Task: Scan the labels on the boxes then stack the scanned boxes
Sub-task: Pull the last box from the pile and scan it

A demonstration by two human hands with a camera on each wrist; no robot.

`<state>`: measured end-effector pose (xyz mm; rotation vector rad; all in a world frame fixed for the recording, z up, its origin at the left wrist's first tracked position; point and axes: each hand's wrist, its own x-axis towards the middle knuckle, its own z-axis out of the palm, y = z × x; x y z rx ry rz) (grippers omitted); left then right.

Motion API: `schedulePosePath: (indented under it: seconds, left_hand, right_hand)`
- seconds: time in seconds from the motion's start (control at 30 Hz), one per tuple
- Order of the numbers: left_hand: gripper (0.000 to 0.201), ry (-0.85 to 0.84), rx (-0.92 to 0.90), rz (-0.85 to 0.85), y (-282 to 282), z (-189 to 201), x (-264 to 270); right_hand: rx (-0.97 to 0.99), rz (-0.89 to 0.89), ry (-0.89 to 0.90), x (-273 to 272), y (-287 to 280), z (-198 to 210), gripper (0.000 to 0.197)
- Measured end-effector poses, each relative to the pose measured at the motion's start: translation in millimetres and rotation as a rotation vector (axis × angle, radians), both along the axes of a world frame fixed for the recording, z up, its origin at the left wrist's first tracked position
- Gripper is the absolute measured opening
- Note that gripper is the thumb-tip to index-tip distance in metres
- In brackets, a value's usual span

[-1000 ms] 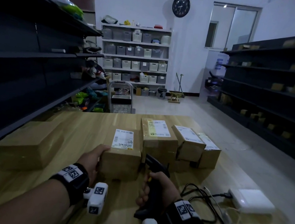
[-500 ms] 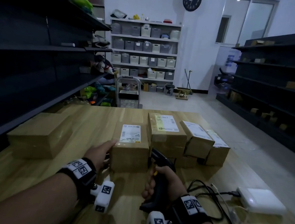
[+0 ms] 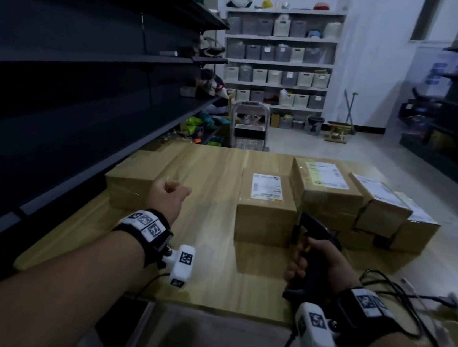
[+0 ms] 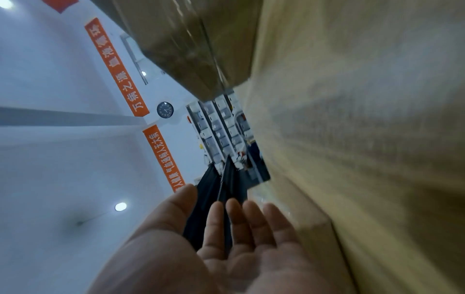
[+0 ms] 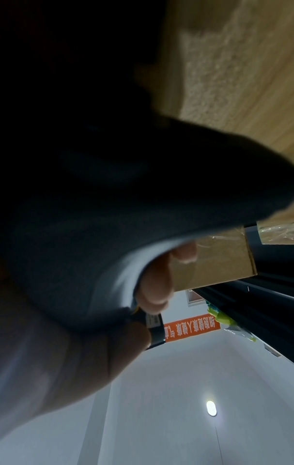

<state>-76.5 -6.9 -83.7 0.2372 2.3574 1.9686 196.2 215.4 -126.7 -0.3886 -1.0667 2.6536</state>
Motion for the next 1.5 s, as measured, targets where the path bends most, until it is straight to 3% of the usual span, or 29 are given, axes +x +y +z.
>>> schedulePosePath:
  seconds: [0.17,0.27,0.4,0.43,0.5,0.53,0.7,0.87,0.97,1.07,1.23,1.33,1.4,1.5]
  left_hand:
    - [0.045,0.051,-0.192,0.184,-25.3,30.6,-29.1]
    - [0.067,0.109,-0.437,0.206,-29.3,42.7,-52.1]
    - [0.092,0.2,-0.883,0.152,-25.6,-2.1,-145.5]
    - [0.086,0.212,-0.928,0.114,-25.5,-15.6,-163.3]
    - [0.067,0.21,-1.052,0.042,-29.6,-7.0,-141.8]
    - [0.067,0.234,-1.098,0.02,-33.8,15.1,-103.0]
    - [0.073,0.293,-1.246,0.002,-30.5,43.0,-38.9]
    - [0.098,0.444,-1.345,-0.019,-21.6,41.8,-13.7]
    - [0.091,0.5,-1.276,-0.071,-20.5,37.2,-0.1]
    - [0.083,0.437,-1.191,-0.076,-20.3,36.8,4.9]
    - [0.124,0.242,-1.111,-0.026,-17.6,39.8,3.5]
    - [0.133,0.139,-1.023,-0.048,-21.7,44.3,-1.6]
    - [0.13,0.029,-0.798,-0.079,-28.9,41.1,-10.3]
    - [0.127,-0.315,-0.17,-0.095,-39.4,38.4,-7.1]
  right_hand:
    - [0.03,-0.019,-0.016,-1.6,-0.3,-0.4,0.056]
    - [0.021,-0.019,-0.014,-2.0,1.0,-1.4,0.054]
    - [0.012,-0.018,-0.021,-2.0,1.2,-1.9,0.053]
    - [0.007,-0.019,-0.023,-1.9,1.1,-1.4,0.053]
    - [0.001,-0.017,-0.031,-1.9,1.3,-0.4,0.054]
    - [0.001,-0.015,-0.034,-2.0,1.8,-0.3,0.054]
    - [-0.001,0.006,-0.028,-1.1,2.7,1.3,0.054]
    - [0.007,-0.005,-0.021,-0.7,1.7,2.0,0.046]
    - [0.014,0.002,-0.015,0.0,1.6,0.9,0.053]
    - [0.01,0.0,-0.019,0.5,0.8,1.3,0.054]
    - [-0.006,-0.008,-0.017,0.6,-1.8,0.8,0.053]
    - [-0.008,-0.021,-0.028,0.0,-2.0,1.2,0.055]
    - [-0.017,-0.019,-0.03,0.0,-1.9,1.4,0.054]
    - [-0.027,-0.023,-0.036,-0.3,-1.5,0.5,0.054]
